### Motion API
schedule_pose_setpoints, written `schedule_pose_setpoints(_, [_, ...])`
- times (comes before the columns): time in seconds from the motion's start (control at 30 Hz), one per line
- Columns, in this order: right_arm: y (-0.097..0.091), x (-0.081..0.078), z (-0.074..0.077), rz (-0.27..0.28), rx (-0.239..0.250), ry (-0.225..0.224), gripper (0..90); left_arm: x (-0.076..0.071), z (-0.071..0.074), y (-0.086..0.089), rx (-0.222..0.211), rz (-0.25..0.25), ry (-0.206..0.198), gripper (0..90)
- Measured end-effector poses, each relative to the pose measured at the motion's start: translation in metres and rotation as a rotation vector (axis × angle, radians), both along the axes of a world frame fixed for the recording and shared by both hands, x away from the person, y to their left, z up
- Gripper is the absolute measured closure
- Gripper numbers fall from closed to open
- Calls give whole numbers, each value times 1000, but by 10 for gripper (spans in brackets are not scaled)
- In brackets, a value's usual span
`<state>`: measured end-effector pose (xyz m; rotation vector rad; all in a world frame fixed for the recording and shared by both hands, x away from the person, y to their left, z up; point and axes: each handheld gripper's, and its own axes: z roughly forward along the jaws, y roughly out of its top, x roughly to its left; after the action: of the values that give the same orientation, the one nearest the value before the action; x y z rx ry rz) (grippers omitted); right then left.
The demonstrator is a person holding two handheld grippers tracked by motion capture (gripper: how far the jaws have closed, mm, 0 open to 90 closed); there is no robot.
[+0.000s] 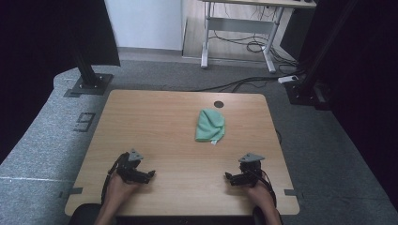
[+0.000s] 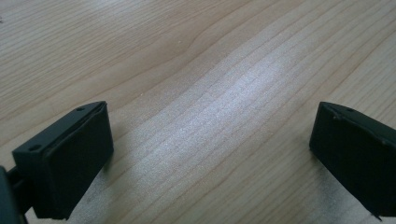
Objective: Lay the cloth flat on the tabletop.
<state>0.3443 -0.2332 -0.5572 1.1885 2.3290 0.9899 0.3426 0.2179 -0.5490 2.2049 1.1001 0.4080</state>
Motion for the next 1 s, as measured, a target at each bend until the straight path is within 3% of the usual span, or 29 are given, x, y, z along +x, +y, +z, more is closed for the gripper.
schedule_pose_setpoints(1.0, [0,0,0,3,1,0,0,4,1,-8,1,19,9,0])
